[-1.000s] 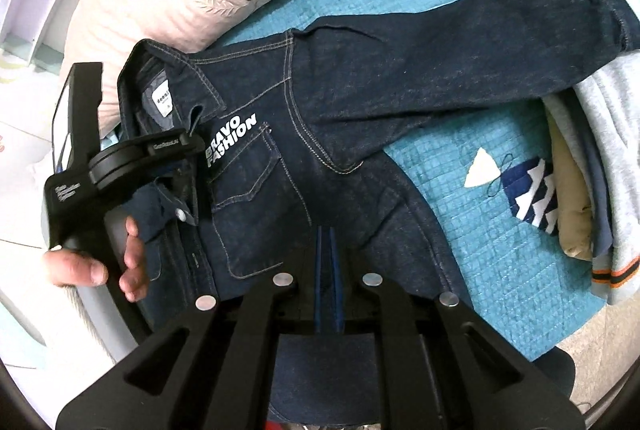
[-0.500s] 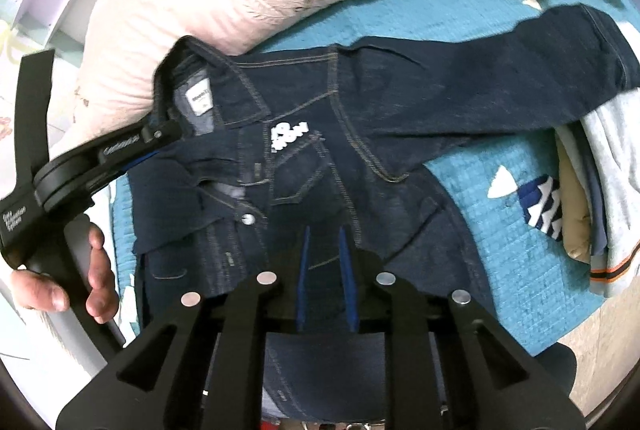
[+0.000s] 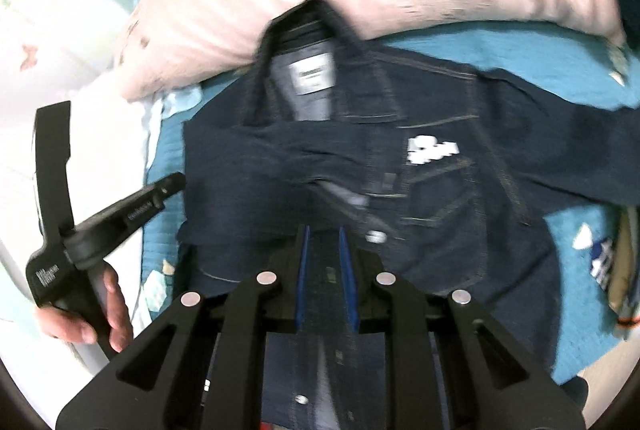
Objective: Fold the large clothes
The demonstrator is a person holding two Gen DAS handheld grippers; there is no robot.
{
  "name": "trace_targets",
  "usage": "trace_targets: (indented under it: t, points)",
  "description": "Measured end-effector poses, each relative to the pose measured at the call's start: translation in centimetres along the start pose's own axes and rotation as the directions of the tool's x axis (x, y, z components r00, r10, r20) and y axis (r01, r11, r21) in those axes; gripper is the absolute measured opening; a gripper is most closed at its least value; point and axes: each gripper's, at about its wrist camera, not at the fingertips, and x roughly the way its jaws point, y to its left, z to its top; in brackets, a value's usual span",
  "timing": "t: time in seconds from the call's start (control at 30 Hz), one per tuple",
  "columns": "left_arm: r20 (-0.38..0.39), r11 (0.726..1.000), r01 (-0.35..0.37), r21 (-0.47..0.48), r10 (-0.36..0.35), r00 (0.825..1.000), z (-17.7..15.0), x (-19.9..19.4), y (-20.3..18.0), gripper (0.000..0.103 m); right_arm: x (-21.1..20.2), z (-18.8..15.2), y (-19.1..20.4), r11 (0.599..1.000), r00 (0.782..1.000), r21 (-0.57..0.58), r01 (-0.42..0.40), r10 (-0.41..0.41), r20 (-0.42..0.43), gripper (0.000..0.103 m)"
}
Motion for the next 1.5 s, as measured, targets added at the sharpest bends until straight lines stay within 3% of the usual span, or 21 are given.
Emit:
trace_targets:
  t: [0.07,0.3,0.47,0.6,0.7,0.73,0.8,0.9,0.97,1.1,1.3,1.4,1.5]
  points:
    - [-0.012,1.000,-0.009,-0.030,0.008,1.000,-0.4,0.9,1.7,0.000,1.7,0.4,1.8,1.000,1.000,-0.025,-0.010,0.009,-0.024,0.016]
    - [-0.107,0.994,0.083,-0.073,-0.090,0.990,-1.6,5.3,4.5,0.000,7.5,2.2,6.3,0.998,0.993,-0.048,-0.045,0.039,-0.112,0.016]
    - [-0.155,0.994,0.097,-0.054,-0.104,0.982,-2.5,8.6,5.2,0.000,11.7,2.9,8.4,0.994,0.975,-0.043,-0.102,0.091,-0.203,0.016]
    - [-0.158,0.995,0.097,-0.021,-0.099,0.982,-2.6,8.9,5.2,0.000,15.7,2.6,8.9,0.991,0.952,-0.006,-0.136,0.129,-0.278,0.015]
    - [-0.158,0.997,0.080,0.008,-0.078,0.984,-2.8,8.9,4.9,0.000,18.4,2.3,8.2,0.995,0.946,0.013,-0.101,0.100,-0.308,0.008]
    - [-0.155,0.997,0.074,0.015,-0.071,0.985,-2.7,8.9,4.7,0.000,18.8,2.3,7.6,0.996,0.946,0.019,-0.090,0.092,-0.312,0.000]
    - [-0.154,0.998,0.055,0.030,-0.050,0.987,-2.8,8.7,4.5,0.000,18.3,2.4,6.6,0.996,0.949,0.036,-0.087,0.093,-0.302,0.000]
    - [-0.156,1.000,0.025,0.020,-0.021,0.987,-2.8,8.2,4.4,0.000,16.1,2.8,4.9,0.998,0.969,-0.054,0.042,-0.054,-0.242,0.000]
    - [-0.156,0.999,0.034,-0.028,-0.038,0.987,-2.6,7.9,4.8,0.000,15.5,3.0,2.9,0.987,0.962,-0.114,0.112,-0.137,-0.235,0.000]
    - [-0.175,0.991,0.055,-0.122,-0.076,0.982,-2.7,9.3,5.5,0.000,16.0,3.3,-1.0,0.999,0.957,0.039,-0.033,0.043,-0.287,0.000]
    - [-0.155,1.000,0.014,-0.023,-0.017,0.988,-2.1,7.5,3.5,0.000,15.8,3.2,0.6,1.000,0.963,-0.017,0.022,-0.025,-0.270,0.000]
    - [-0.086,0.999,0.042,-0.019,-0.044,0.995,-0.9,4.9,3.1,0.000,13.4,3.9,2.8,0.993,0.973,-0.114,-0.044,0.017,-0.228,0.000]
    - [-0.050,0.997,0.075,-0.024,-0.076,0.996,1.1,3.8,2.7,0.000,12.0,5.1,3.9,0.990,0.977,-0.101,-0.097,0.075,-0.201,0.000]
